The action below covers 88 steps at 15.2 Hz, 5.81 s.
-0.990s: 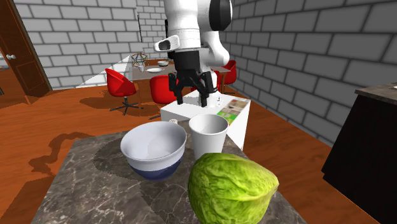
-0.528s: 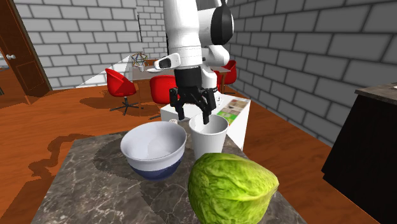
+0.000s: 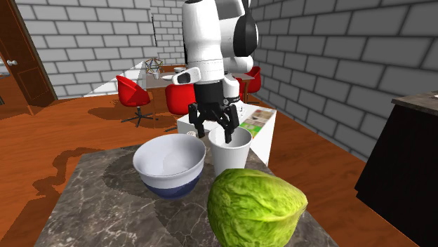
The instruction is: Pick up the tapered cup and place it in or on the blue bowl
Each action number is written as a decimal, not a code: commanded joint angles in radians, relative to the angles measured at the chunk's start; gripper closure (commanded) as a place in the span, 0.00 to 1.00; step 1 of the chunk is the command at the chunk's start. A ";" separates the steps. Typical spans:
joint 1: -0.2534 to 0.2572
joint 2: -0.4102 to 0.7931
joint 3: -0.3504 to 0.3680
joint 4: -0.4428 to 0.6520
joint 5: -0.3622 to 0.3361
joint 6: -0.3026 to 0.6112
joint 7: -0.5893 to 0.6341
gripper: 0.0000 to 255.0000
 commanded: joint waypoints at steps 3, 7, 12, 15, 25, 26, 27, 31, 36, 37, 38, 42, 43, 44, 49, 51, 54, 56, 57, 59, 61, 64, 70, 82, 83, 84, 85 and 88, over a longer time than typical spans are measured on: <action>0.000 0.000 0.000 0.000 0.000 0.000 0.000 0.00; 0.000 0.000 0.000 0.000 0.000 0.000 0.000 1.00; 0.000 0.000 0.000 0.000 0.000 0.000 0.000 1.00; -0.001 -0.011 0.001 0.012 0.002 -0.023 0.001 1.00; -0.004 -0.058 0.004 0.086 0.009 -0.142 0.007 1.00; -0.005 -0.062 0.004 0.095 0.009 -0.155 0.007 1.00; -0.005 -0.065 0.004 0.104 0.010 -0.167 0.008 1.00; -0.005 -0.077 0.005 0.142 0.011 -0.217 0.011 1.00; -0.006 -0.087 0.005 0.196 0.011 -0.280 0.016 1.00; -0.006 -0.088 0.006 0.208 0.011 -0.293 0.017 1.00; -0.005 -0.089 0.006 0.220 0.011 -0.306 0.019 1.00; -0.005 -0.091 0.006 0.271 0.010 -0.359 0.023 1.00; -0.005 -0.091 0.006 0.284 0.009 -0.372 0.025 1.00; -0.004 -0.091 0.006 0.298 0.009 -0.386 0.026 1.00; -0.003 -0.086 0.007 0.365 0.006 -0.447 0.033 1.00; -0.024 -0.059 -0.007 0.424 0.007 -0.484 -0.002 1.00; -0.055 -0.007 -0.026 0.530 0.006 -0.545 -0.051 1.00; -0.075 0.036 -0.038 0.616 0.004 -0.591 -0.082 1.00; -0.084 0.061 -0.043 0.665 0.003 -0.617 -0.097 1.00; -0.101 0.121 -0.054 0.779 -0.001 -0.675 -0.125 1.00; -0.115 0.201 -0.063 0.928 -0.007 -0.749 -0.151 1.00; -0.125 0.214 -0.066 0.929 -0.006 -0.739 -0.165 1.00; -0.138 0.158 -0.066 0.757 0.003 -0.623 -0.178 1.00; -0.149 0.117 -0.066 0.530 0.013 -0.439 -0.200 1.00; -0.149 0.116 -0.066 0.515 0.013 -0.425 -0.201 1.00; -0.150 0.115 -0.067 0.501 0.014 -0.411 -0.203 1.00; -0.150 0.115 -0.067 0.488 0.014 -0.399 -0.204 1.00; -0.150 0.115 -0.067 0.488 0.014 -0.399 -0.204 1.00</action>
